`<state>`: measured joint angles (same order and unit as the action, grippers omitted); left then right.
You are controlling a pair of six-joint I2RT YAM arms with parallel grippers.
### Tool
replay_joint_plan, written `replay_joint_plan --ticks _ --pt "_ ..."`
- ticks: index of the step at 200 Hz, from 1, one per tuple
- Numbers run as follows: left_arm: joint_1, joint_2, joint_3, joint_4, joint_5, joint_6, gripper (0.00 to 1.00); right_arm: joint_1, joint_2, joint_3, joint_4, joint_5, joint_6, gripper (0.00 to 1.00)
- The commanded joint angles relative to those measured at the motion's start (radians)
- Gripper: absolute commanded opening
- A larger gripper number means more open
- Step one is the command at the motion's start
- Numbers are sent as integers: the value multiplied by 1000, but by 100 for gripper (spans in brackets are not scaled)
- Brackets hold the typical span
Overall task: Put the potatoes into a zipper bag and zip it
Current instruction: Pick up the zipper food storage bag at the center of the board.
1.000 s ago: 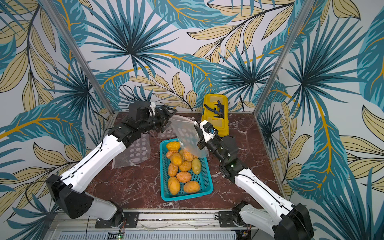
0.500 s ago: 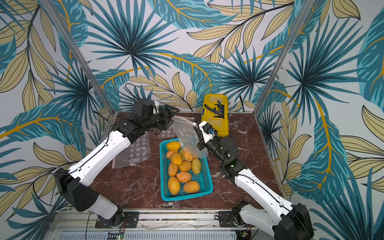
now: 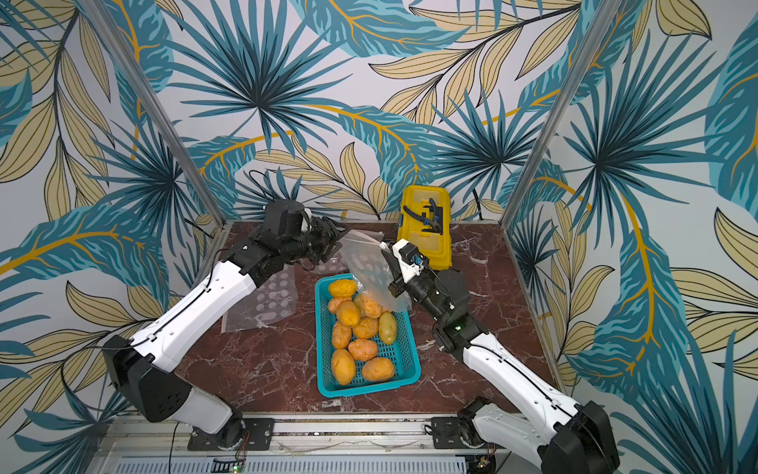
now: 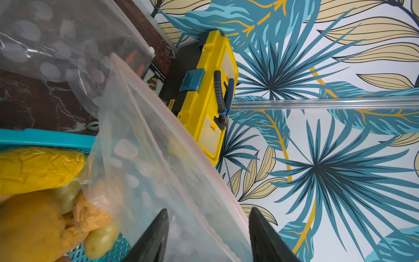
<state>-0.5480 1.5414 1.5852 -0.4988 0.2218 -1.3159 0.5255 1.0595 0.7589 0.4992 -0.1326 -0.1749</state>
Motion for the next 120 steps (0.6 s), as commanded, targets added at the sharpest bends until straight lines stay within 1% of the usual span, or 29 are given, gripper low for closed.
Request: replay_joint_plan --ticks 1,25,51,77,99,120 --pt "-10 4 -9 -5 36 -7 57 4 -7 -4 6 -19 15 0" --pt "-10 18 -7 -4 37 -8 45 5 -4 -1 2 -20 18 0" --pt "-10 8 -19 -4 18 -13 34 4 -9 -4 1 -22 20 0" --pt "-10 15 -18 -4 37 -17 17 5 -10 -4 -1 -28 22 0" --pt "-10 24 -17 -4 53 -25 14 5 -10 -3 -1 -32 26 0" --pt "-10 18 -20 -5 32 -22 12 5 -10 -2 -2 -34 27 0"
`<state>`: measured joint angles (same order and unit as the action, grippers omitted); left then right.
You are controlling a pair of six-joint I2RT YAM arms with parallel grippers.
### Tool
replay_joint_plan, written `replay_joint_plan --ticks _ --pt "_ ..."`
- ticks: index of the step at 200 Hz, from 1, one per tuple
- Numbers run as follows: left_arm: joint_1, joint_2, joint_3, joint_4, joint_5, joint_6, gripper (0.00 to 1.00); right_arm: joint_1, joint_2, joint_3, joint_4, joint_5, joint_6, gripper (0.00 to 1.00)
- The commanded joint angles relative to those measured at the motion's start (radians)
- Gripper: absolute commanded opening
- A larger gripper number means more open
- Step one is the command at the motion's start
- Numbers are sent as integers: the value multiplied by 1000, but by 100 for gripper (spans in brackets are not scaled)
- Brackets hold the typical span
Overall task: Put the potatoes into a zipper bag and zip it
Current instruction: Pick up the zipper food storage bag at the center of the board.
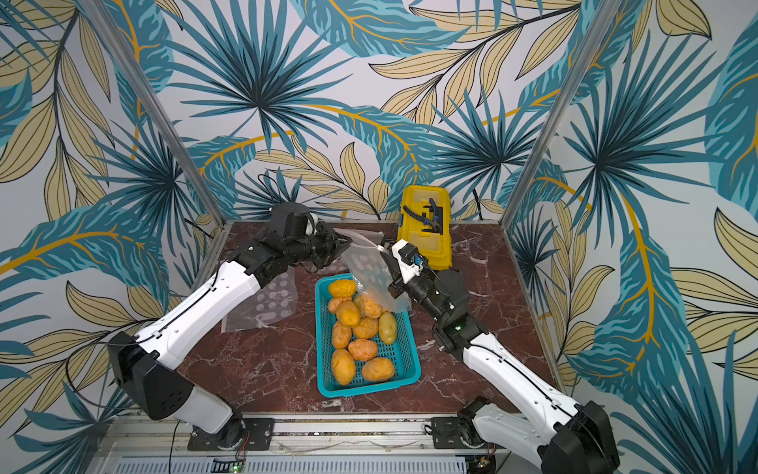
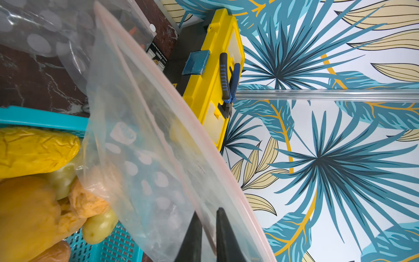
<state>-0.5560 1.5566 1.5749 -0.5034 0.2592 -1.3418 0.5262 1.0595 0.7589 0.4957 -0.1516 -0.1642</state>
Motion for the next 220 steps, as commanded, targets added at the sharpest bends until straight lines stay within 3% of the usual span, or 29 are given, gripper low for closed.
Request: replay_joint_plan --ticks 1,20,55,84,123,161,220 --pt "-2 2 -10 0 -7 4 12 4 -10 -2 1 -15 17 0" --pt "-3 4 -5 1 -9 10 0 5 -14 -2 -3 -22 20 0" --pt "2 11 25 0 -39 63 0 5 -22 9 -43 -39 46 0" --pt "27 7 49 -1 -34 140 0 4 -41 10 -77 -36 78 44" --pt "103 -76 63 -111 -81 274 0 5 -104 -9 -108 -41 120 74" --pt "111 -254 41 -258 -355 482 0 4 -187 -42 -104 -47 167 84" --pt "106 -426 51 -508 -526 715 0 5 -213 -30 -128 -41 257 91"
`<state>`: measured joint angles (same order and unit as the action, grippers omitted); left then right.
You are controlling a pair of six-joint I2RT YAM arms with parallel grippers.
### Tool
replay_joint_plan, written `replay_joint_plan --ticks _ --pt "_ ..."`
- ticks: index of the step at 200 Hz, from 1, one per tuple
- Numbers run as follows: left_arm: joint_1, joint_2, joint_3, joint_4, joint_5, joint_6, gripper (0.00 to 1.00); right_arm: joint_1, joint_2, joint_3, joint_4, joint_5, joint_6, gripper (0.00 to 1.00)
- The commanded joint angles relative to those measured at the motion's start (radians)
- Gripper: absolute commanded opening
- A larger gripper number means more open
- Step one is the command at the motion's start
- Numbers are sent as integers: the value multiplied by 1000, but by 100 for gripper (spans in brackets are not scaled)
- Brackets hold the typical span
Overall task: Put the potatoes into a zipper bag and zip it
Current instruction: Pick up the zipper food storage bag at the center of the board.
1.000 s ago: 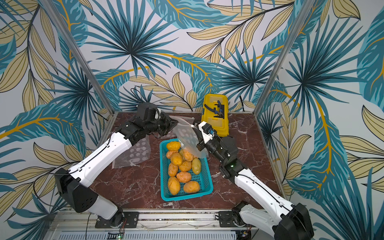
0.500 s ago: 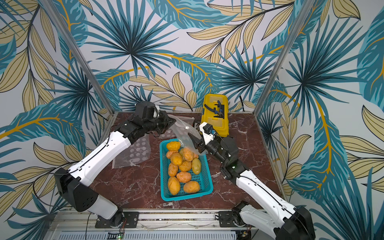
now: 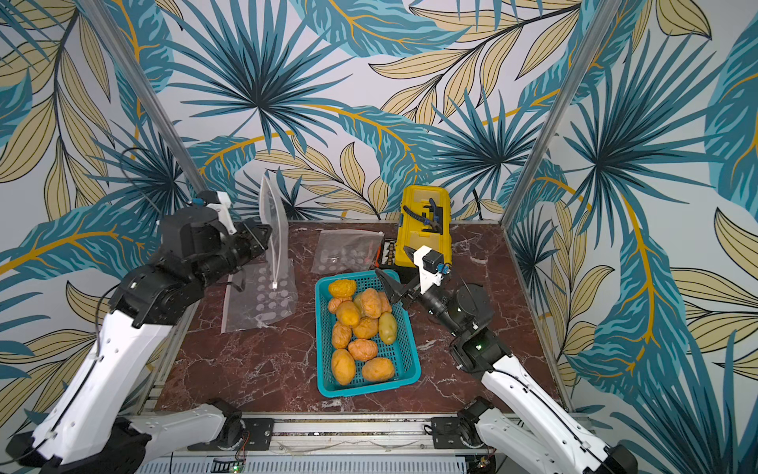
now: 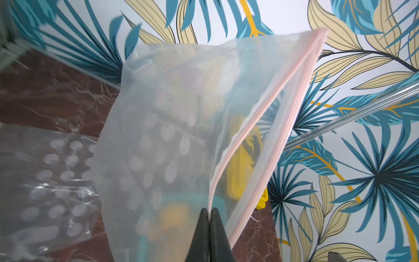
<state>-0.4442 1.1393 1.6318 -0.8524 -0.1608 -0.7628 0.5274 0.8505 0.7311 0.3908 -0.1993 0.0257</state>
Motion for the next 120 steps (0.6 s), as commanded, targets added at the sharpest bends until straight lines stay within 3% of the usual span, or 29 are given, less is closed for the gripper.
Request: replay_joint_plan --ticks 1,21,61,89,120 --pt "-7 -9 -7 -161 -108 139 0 3 -3 0 -25 9 71 91" --pt "-64 -1 -42 -188 -125 185 0 3 20 39 -78 58 142 92" --pt "-273 104 -138 -185 -173 210 0 3 104 132 -243 125 323 92" --pt "-303 132 -238 -145 -90 168 0 3 150 175 -347 134 409 92" --pt "-304 106 -351 -20 -6 161 0 4 200 173 -315 57 508 92"
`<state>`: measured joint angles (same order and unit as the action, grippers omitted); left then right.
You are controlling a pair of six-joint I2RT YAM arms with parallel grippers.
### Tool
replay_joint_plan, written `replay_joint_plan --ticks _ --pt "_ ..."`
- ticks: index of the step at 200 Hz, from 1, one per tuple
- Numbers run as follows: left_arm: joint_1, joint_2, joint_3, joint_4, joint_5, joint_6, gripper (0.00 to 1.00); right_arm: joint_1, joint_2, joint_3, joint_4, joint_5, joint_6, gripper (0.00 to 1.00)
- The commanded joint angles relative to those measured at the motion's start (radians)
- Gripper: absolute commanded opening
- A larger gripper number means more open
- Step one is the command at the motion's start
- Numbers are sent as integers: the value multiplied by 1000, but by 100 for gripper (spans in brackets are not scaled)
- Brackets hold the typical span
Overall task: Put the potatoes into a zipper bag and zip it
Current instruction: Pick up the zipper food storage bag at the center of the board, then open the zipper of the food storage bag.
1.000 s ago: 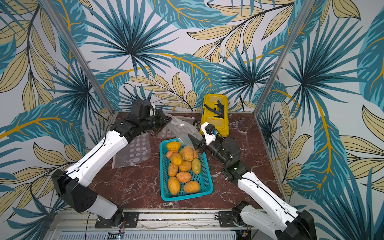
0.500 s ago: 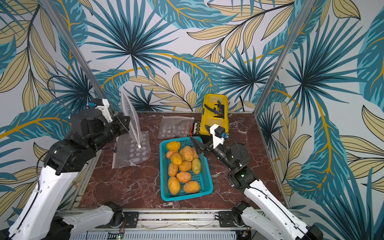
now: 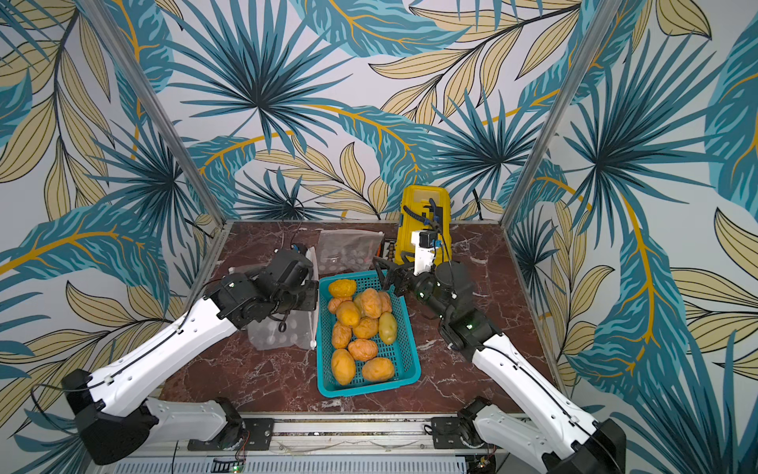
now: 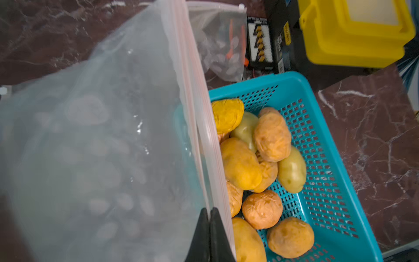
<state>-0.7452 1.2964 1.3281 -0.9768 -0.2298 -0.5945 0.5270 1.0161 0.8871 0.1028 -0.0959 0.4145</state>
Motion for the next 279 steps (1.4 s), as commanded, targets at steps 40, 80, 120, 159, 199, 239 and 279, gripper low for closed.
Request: replay_joint_plan --ticks 40,80,120,159,199,239,279 --pt "-2 -34 -86 184 116 -21 0 23 204 99 -16 -188 215 85" --pt "3 -9 -77 207 85 -48 0 72 328 148 -5 -197 222 83" --pt "20 -1 -67 213 78 -56 0 123 434 206 -25 -193 208 79" --pt "55 11 -72 229 113 -63 0 131 532 233 -25 -182 211 73" --pt "79 22 -64 243 135 -59 0 159 588 267 -43 -174 200 70" --pt "85 33 -53 251 139 -54 0 166 628 292 -43 -206 183 39" --pt "94 -16 -70 250 105 -76 0 167 618 296 -110 -130 125 4"
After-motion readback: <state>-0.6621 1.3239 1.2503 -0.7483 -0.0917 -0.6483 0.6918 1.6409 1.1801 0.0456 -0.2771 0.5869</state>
